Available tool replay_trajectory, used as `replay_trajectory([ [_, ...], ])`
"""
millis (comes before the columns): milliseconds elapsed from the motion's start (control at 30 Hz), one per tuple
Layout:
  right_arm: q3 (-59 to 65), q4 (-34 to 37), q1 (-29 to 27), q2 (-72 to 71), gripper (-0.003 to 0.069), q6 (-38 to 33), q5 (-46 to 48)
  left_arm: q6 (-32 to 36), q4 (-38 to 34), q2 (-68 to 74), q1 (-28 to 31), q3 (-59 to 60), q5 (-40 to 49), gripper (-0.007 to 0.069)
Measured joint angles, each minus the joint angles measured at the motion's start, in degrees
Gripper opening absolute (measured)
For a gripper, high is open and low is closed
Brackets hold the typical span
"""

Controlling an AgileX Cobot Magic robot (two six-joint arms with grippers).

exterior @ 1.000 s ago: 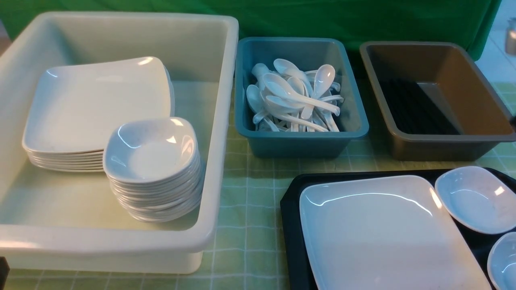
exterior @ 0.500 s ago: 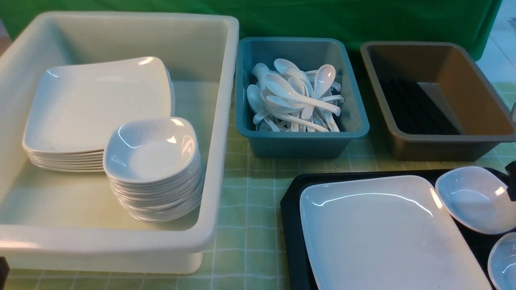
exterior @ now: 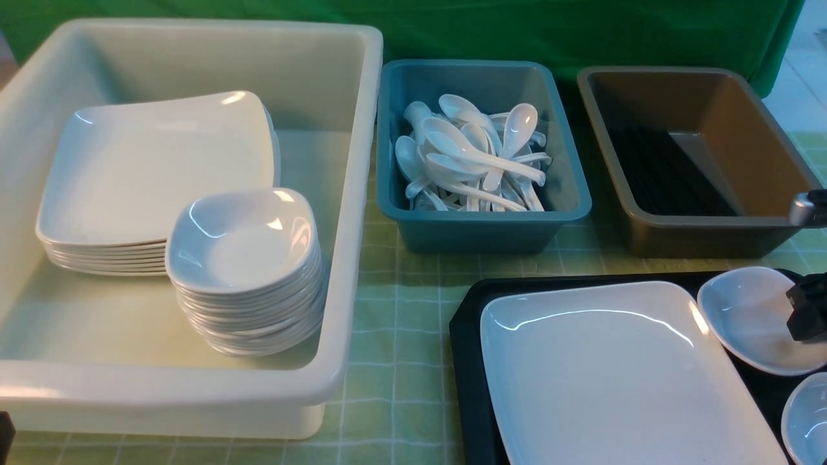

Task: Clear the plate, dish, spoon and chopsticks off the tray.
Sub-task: Use the right arm to grab a small plate from the dinner plate, then use the right arm to put the small plate into the large storage box on the left

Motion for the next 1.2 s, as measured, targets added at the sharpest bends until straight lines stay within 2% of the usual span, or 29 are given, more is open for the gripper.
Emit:
replay_trajectory([
  [133, 0.0, 0.02, 0.0, 0.23, 0.0373, -0.05, -0.07, 0.0, 0.0, 0.0, 0.0, 0.0, 0.0, -0.0001],
  [367, -0.13, 0.79, -0.26, 1.56, 0.0244, 0.45, 0.2, -0.16, 0.0, 0.0, 0.0, 0.0, 0.0, -0.0001],
  [533, -0.18, 0.87, -0.39, 0.83, 0.0235, 0.71, 0.8, -0.06, 0.0, 0.0, 0.0, 0.0, 0.0, -0.0001],
  [833, -0.08, 0.42, -0.45, -11.44, 0.0051, 0.76, 8.63, -0.06, 0.0, 0.0, 0.0, 0.0, 0.0, -0.0001],
  [1100, -0.21, 0.43, -0.4, -25.19, 0.003, 5.65, 12.16, -0.06, 0.0, 0.0, 0.0, 0.0, 0.0, -0.0001],
  [1200, -1.47, 5.45, -0.3, -29.92, 0.0029, 7.7, 14.64, -0.06, 0.0, 0.0, 0.0, 0.0, 0.0, -0.0001],
])
